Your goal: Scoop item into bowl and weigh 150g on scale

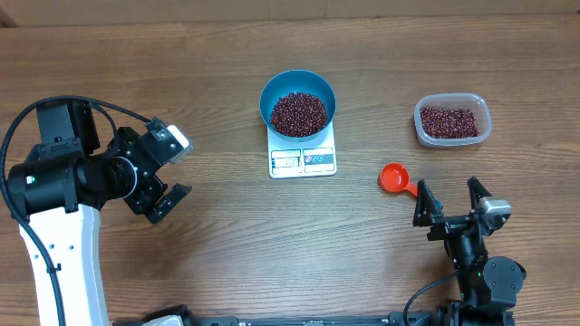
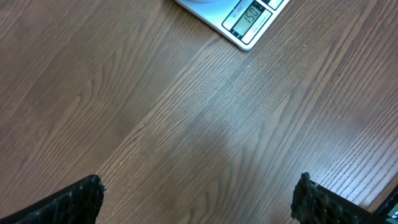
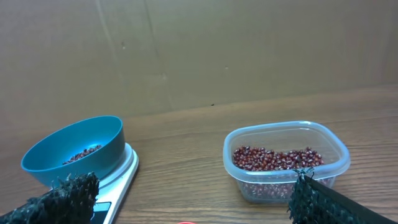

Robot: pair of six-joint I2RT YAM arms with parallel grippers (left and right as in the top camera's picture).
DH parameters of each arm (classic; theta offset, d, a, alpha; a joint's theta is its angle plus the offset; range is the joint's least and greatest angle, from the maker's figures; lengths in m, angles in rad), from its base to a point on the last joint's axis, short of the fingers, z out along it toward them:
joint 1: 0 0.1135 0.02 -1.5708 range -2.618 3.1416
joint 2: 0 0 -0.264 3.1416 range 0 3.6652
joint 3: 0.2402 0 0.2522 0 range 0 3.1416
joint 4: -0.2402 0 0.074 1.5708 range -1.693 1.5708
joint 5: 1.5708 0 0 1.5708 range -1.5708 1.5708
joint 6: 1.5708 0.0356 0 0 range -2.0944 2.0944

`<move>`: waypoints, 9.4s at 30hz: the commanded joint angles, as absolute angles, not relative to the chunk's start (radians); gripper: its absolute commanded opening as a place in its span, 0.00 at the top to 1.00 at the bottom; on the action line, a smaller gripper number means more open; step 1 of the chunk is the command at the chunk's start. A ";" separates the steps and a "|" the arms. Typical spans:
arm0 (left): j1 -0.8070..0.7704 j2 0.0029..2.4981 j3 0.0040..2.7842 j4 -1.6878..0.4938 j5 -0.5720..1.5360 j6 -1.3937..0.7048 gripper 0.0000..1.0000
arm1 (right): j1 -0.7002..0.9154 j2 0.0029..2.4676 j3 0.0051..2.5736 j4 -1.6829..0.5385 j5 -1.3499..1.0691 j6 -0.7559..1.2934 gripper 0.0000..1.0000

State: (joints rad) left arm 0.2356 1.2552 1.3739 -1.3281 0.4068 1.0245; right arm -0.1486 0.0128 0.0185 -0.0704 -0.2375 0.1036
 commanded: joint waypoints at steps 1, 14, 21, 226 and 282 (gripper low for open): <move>0.236 1.257 1.376 -1.330 0.403 1.059 0.00 | -0.146 0.003 0.009 -0.063 -0.218 0.096 0.00; 0.236 1.257 1.376 -1.330 0.403 1.059 0.00 | -0.146 0.003 0.008 -0.064 -0.218 0.096 0.00; 0.236 1.257 1.376 -1.331 0.403 1.059 0.00 | -0.146 0.003 0.008 -0.063 -0.218 0.096 0.00; 0.098 0.004 0.312 -0.322 0.426 0.048 0.00 | -0.146 0.003 0.008 -0.063 -0.218 0.096 0.00; 0.057 0.004 0.005 -0.059 0.199 -0.030 0.01 | -0.146 0.003 0.008 -0.063 -0.218 0.096 0.00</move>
State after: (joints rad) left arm 0.0650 0.0113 0.0090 -0.0566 0.2081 -0.0090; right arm -0.1490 0.0120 0.0185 -0.0685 -0.2283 0.1032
